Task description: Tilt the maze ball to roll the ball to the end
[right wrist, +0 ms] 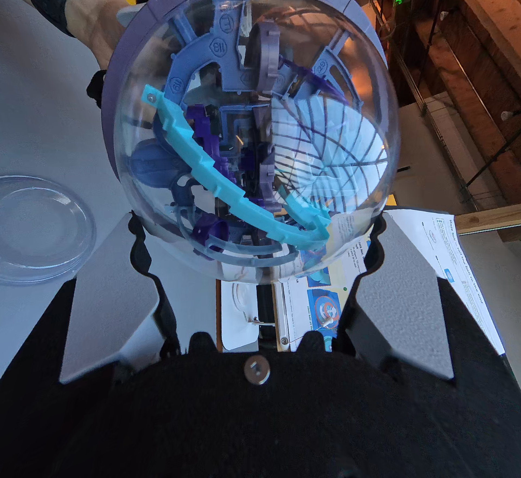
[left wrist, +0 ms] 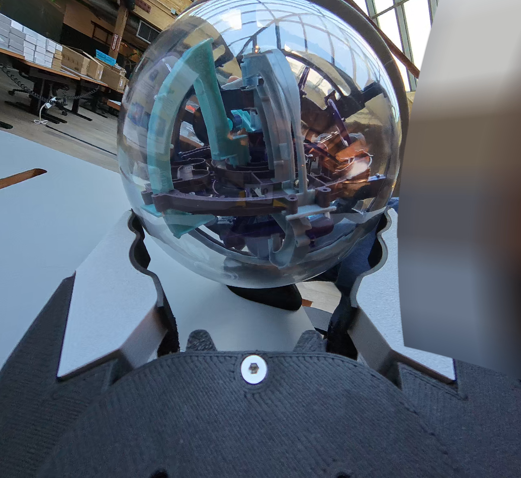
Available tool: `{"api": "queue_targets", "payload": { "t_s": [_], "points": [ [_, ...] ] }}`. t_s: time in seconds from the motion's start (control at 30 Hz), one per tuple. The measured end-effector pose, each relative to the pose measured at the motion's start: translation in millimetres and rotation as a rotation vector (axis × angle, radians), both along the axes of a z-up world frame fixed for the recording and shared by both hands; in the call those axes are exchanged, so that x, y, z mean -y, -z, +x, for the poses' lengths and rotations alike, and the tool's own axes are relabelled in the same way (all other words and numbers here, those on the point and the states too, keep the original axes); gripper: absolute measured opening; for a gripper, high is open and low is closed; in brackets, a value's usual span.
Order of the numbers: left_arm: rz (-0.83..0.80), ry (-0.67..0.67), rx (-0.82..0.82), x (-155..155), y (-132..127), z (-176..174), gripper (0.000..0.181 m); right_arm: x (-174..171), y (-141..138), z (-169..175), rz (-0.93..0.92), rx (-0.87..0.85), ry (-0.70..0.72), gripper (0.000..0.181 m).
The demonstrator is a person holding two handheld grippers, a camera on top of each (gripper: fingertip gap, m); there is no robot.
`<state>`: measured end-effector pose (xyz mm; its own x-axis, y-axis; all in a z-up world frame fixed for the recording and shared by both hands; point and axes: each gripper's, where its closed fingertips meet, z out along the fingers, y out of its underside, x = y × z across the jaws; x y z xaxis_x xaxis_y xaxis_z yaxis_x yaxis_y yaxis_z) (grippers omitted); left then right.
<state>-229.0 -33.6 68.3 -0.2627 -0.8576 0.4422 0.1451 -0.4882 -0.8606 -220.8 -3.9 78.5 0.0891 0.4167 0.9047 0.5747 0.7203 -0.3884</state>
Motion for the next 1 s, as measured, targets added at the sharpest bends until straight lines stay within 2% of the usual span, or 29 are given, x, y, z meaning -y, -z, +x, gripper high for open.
{"api": "queue_targets", "payload": {
  "t_s": [1.0],
  "points": [
    [0.133, -0.098, -0.008, 8.9, -9.1, 6.5, 0.158, 8.2, -11.3, 5.6, 0.138, -0.027, -0.042, 0.155]
  ]
}}
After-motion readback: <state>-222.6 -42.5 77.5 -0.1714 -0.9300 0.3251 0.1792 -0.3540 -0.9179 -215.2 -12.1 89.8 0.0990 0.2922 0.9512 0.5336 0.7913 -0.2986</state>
